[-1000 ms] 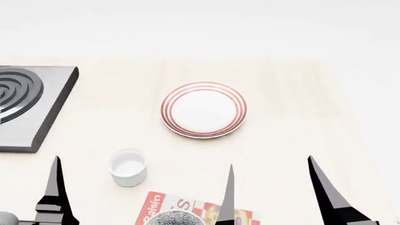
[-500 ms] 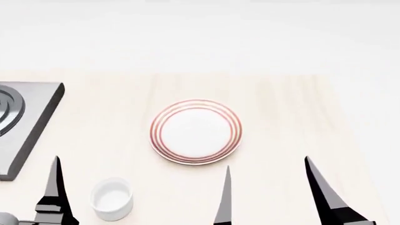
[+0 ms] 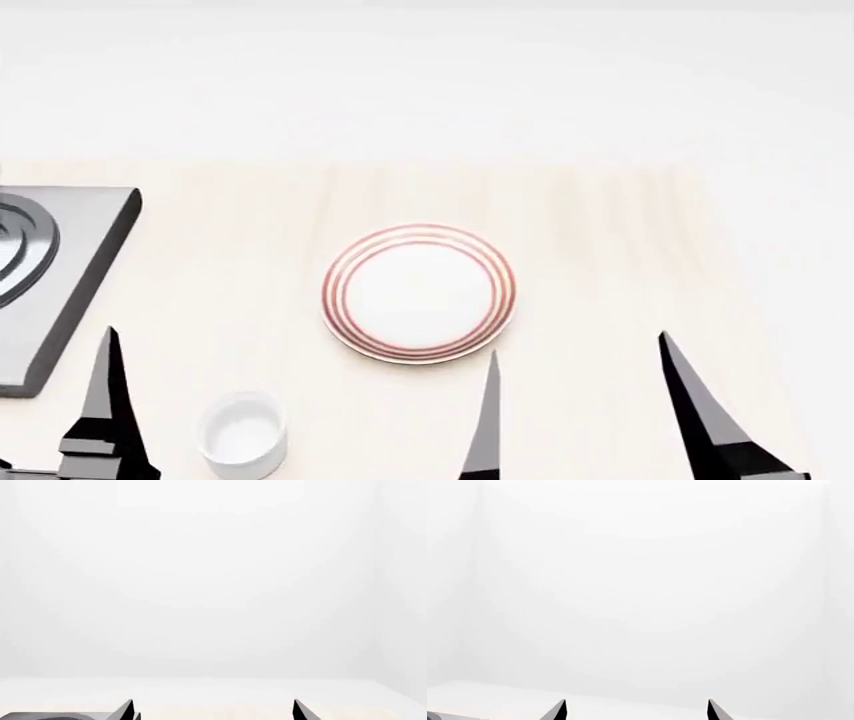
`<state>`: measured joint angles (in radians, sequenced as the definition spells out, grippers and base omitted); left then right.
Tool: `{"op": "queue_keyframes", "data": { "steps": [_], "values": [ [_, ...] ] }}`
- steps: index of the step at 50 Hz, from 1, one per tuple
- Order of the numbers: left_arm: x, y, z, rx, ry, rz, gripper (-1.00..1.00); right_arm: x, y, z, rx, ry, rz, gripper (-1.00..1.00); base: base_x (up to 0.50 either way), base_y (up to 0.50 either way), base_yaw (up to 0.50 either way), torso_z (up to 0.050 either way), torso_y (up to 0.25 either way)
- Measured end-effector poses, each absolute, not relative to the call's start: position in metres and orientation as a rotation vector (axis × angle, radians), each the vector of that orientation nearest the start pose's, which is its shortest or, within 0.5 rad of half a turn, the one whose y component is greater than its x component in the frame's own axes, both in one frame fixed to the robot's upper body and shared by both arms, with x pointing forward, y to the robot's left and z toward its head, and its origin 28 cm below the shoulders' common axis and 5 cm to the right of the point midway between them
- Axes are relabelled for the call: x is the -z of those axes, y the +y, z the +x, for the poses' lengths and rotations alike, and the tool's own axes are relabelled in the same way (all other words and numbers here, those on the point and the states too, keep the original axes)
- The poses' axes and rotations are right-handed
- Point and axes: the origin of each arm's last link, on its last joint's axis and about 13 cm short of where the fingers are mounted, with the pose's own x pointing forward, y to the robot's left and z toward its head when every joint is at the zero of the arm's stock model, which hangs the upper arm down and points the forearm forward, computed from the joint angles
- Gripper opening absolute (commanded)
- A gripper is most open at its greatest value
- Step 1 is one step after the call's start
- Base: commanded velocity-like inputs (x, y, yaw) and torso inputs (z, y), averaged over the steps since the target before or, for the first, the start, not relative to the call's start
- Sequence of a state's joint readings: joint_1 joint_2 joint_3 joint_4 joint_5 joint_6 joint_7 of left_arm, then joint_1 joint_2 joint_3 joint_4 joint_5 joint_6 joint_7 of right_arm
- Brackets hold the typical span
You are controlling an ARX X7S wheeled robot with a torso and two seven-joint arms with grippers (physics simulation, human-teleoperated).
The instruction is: Pick the akita bowl on the cookies box and place it on the plate.
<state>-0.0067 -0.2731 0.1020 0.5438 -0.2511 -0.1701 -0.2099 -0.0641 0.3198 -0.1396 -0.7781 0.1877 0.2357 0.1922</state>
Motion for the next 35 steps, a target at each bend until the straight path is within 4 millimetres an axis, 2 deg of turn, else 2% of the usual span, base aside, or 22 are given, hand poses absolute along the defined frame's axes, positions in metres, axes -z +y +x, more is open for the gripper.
{"op": "queue_keyframes", "data": {
  "steps": [27, 35],
  "values": [
    [-0.1154, 0.2232, 0.1998, 0.047, -0.317, -0.041, 1.0, -0.141, -0.1065, 0.1693, -0.119, -0.411, -0.063, 1.0, 0.0, 0.0, 0.0, 0.05, 0.0],
    [-0.1165, 0.2235, 0.2015, 0.045, -0.291, -0.035, 1.0, -0.1439, -0.108, 0.1697, -0.121, -0.4, -0.07, 1.0, 0.0, 0.0, 0.0, 0.001, 0.0]
  ]
}}
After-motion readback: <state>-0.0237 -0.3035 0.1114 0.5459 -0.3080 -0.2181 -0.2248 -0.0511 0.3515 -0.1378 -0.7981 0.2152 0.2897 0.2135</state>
